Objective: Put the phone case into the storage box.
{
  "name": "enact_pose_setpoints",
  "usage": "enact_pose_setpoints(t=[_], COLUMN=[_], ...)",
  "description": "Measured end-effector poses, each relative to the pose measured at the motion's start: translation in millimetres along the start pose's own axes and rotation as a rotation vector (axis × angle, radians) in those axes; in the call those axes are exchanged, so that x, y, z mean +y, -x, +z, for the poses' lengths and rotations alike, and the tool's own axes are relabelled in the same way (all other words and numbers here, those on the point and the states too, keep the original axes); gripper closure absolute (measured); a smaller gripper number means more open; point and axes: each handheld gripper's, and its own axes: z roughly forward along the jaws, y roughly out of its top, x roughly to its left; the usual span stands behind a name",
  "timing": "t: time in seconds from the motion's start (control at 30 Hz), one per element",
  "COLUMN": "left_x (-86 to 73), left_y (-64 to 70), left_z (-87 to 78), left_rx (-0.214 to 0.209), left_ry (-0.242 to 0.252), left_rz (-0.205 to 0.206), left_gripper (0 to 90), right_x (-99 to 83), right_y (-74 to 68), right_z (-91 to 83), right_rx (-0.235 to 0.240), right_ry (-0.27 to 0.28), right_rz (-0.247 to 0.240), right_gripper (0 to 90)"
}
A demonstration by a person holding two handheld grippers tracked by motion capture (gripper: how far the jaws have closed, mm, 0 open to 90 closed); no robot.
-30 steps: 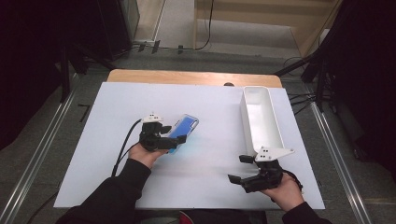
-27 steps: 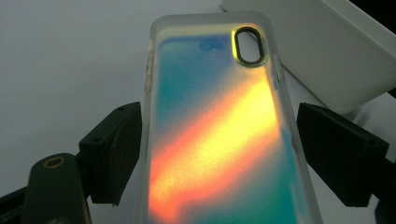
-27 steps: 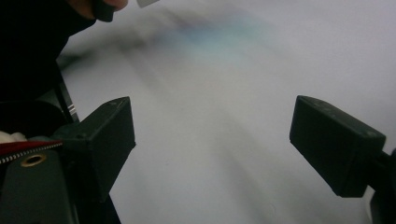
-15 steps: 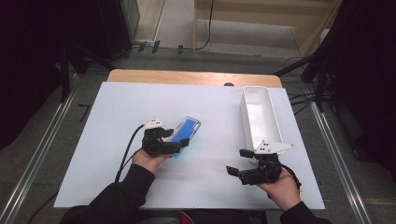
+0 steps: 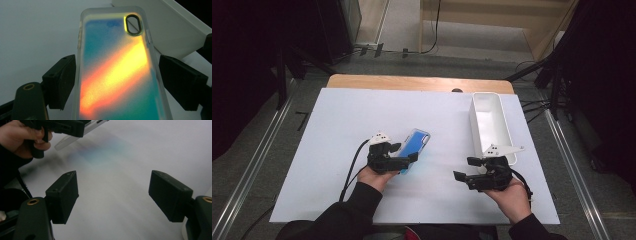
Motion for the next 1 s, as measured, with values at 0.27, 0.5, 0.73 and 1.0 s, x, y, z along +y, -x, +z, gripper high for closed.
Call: enact_pose_setpoints(t=[0.27,0.5,0.73,1.0], left_x=[-0.3,-1.1,-3.4,-7.1], left_y=[1.4,3.2,7.9,11.6], left_z=[-0.5,0.2,3.8,8.1], left_rx=[0.017,0.018,0.018,0.009], left_ry=[0.027,0.037,0.052,0.07], left_rz=[0.004,-0.002,0.01,0.015], left_gripper=[16.6,16.6,16.6,16.6], right_x=[8.2,22.8,32.5,41.9], right_y=[1.2,1.3,3.1,3.1], right_z=[5.8,11.9,14.8,20.0], right_rx=[-0.016,-0.011,0.001,-0.009], right_ry=[-0.007,-0.002,-0.015,0.0], right_rz=[0.009,0.046,0.08,0.09], right_gripper=[22.1,22.1,22.2,22.1])
